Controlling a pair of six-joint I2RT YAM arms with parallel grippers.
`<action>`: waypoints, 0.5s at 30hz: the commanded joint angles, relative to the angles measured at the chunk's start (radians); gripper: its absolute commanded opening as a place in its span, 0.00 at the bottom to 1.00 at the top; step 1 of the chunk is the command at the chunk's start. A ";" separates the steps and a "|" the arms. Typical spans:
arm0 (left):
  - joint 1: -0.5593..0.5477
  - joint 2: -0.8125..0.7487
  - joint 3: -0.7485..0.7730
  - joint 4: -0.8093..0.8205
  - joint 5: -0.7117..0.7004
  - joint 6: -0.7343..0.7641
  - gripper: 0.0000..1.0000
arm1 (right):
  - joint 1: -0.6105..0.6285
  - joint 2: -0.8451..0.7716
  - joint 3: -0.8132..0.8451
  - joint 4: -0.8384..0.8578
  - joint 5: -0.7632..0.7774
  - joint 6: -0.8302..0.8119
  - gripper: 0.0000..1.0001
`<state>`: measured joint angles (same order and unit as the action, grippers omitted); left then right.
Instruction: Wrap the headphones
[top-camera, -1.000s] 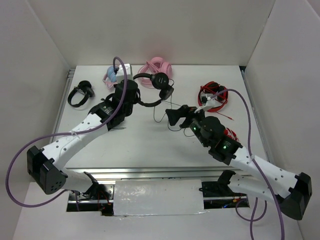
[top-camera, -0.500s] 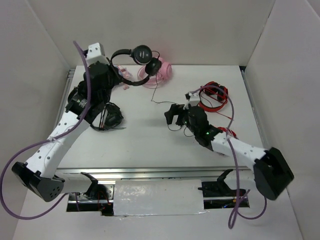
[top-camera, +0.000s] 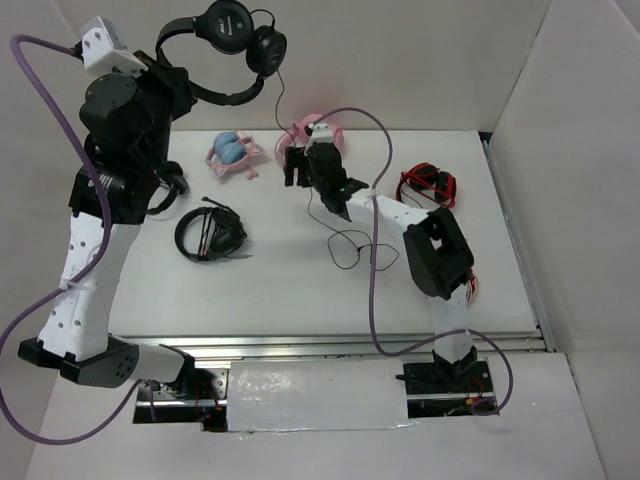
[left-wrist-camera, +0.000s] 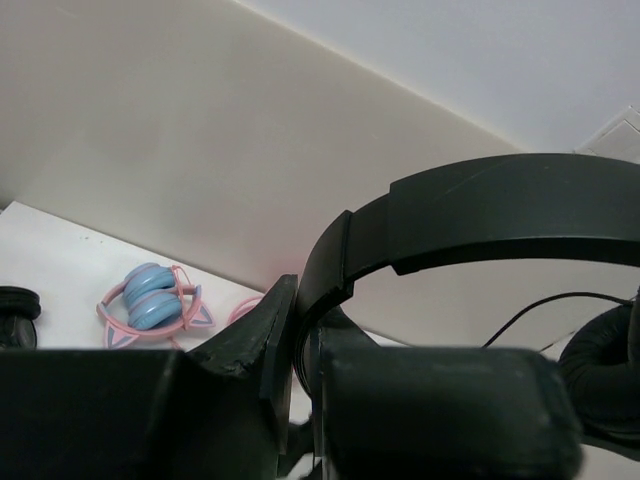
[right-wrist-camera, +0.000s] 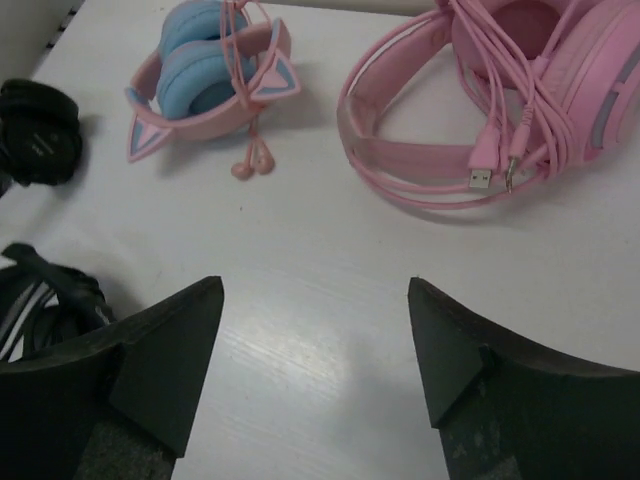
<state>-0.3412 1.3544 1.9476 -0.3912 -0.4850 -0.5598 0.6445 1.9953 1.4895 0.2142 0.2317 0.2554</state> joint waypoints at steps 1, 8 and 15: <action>0.016 0.012 0.080 0.014 0.042 -0.034 0.00 | -0.051 0.082 0.166 -0.171 -0.078 -0.010 0.79; 0.037 0.005 0.105 -0.026 -0.096 -0.060 0.00 | -0.051 -0.023 -0.055 0.048 -0.227 0.148 0.10; 0.054 0.026 0.004 -0.043 -0.205 -0.098 0.00 | 0.050 -0.296 -0.311 -0.030 -0.155 0.059 0.00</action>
<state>-0.2951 1.3785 1.9808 -0.4759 -0.6147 -0.6067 0.6315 1.8931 1.2736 0.1741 0.0204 0.3492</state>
